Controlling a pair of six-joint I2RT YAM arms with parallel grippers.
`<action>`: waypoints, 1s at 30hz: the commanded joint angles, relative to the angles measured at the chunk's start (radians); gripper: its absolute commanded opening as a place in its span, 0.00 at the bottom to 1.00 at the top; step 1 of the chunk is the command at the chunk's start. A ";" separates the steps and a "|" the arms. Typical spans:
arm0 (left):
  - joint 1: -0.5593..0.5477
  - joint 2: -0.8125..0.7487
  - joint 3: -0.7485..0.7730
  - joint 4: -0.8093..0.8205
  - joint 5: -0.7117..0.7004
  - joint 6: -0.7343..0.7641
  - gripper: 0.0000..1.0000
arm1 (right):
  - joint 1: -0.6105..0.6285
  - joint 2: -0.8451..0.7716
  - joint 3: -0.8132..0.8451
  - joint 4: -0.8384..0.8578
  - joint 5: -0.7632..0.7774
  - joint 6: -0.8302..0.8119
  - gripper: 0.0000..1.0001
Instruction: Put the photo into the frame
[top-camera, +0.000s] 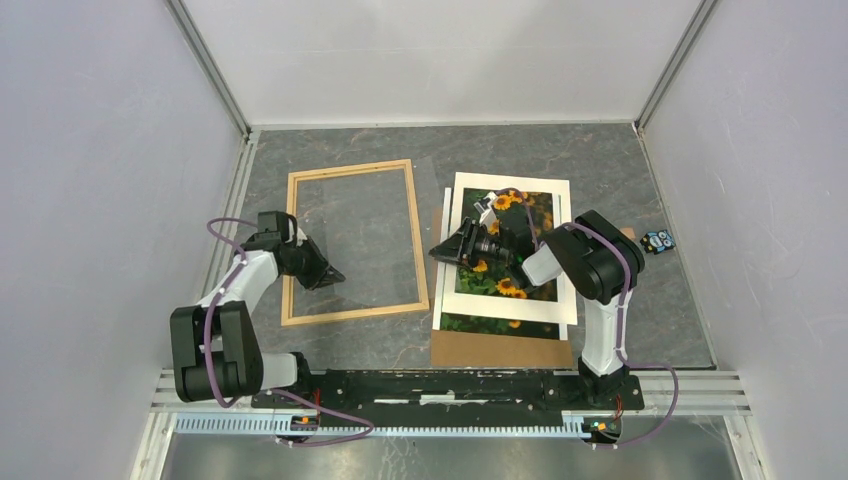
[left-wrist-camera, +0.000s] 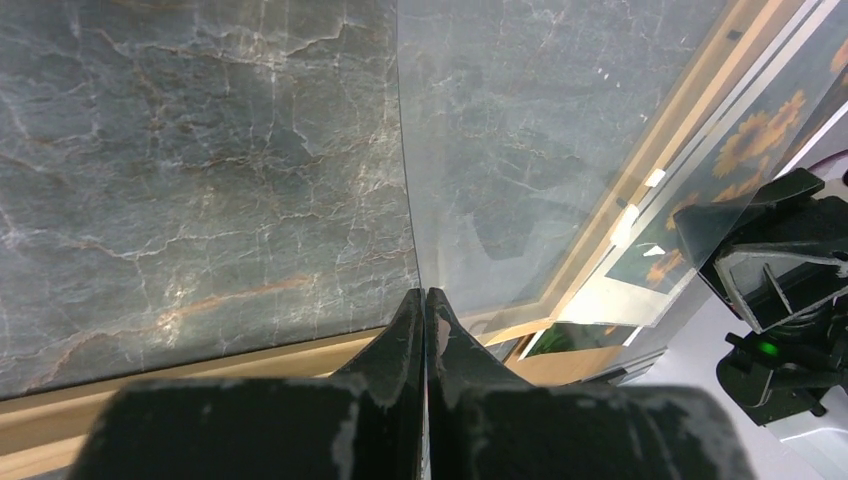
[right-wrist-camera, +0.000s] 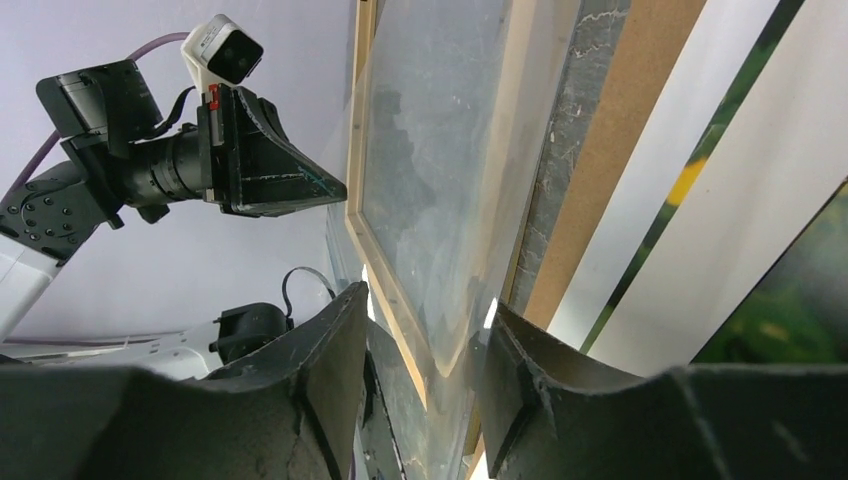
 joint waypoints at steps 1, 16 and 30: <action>-0.001 0.022 0.029 0.079 0.068 0.053 0.05 | 0.005 0.001 0.037 0.057 -0.009 -0.013 0.45; -0.001 -0.076 0.014 0.131 0.121 0.041 0.55 | 0.009 -0.136 -0.042 -0.092 0.092 -0.122 0.00; -0.002 -0.352 0.039 0.043 -0.159 0.066 1.00 | 0.011 -0.218 0.018 -0.196 0.121 -0.225 0.00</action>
